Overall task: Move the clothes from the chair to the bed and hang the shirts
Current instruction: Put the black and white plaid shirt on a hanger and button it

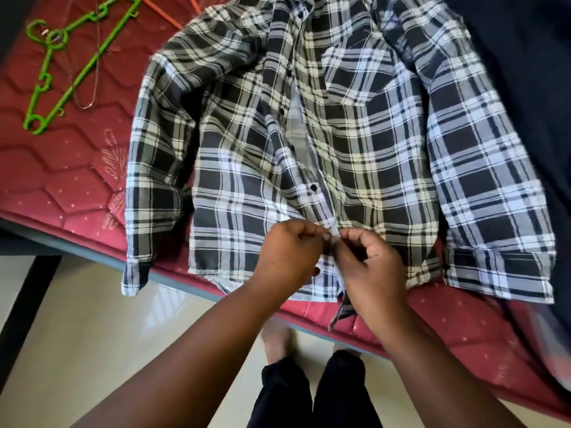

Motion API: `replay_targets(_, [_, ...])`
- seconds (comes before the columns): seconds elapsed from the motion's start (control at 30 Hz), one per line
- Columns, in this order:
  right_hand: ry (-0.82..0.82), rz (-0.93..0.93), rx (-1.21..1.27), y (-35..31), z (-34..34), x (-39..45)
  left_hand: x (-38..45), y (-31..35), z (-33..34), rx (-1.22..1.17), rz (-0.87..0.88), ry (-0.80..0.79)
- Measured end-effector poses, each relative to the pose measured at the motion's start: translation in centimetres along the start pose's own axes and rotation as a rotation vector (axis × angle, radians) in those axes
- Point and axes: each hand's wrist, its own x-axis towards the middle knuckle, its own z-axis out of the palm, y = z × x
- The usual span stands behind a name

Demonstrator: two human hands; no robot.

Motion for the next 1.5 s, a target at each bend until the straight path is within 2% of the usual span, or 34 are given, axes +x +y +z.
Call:
replay_targets(0.07, [-0.041, 0.065, 0.083, -0.2, -0.1, 0.1, 0.0, -0.1, -0.2, -0.187, -0.106, -0.051])
replay_targets(0.17, [-0.062, 0.104, 0.136, 0.1, -0.2, 0.2, -0.1, 0.0, -0.5, -0.324, -0.172, -0.062])
replay_targets(0.53, [-0.029, 0.184, 0.236, 1.7, 0.0, 0.7, 0.1, 0.3, -0.3, -0.403, -0.184, -0.131])
replay_targets(0.8, [-0.046, 0.325, 0.344, 2.3, -0.7, 1.0, 0.4, -0.1, -0.1, -0.483, -0.243, -0.12])
replay_targets(0.93, [-0.122, 0.437, 0.501, 1.9, -1.0, 1.5, 0.8, -0.3, -0.2, -0.49, -0.302, -0.185])
replay_targets(1.03, [-0.162, 0.466, 0.516, 1.9, -0.6, 1.9, 1.1, -0.4, -0.2, -0.478, -0.295, -0.167])
replay_targets(1.17, [-0.12, 0.362, 0.412, 2.3, 0.2, 2.1, 1.1, -0.4, 0.0, -0.471, -0.294, -0.124])
replay_targets(1.27, [-0.021, 0.138, 0.153, 3.0, 0.9, 1.6, 0.9, -0.7, 0.3, -0.401, -0.244, -0.093])
replay_targets(1.37, [0.072, -0.07, -0.128, 3.5, 1.8, 1.1, 1.1, -0.9, 0.9, -0.345, -0.19, 0.011])
replay_targets(1.5, [0.125, -0.22, -0.383, 3.7, 2.3, 1.3, 1.5, -1.1, 1.7, -0.322, -0.204, 0.083])
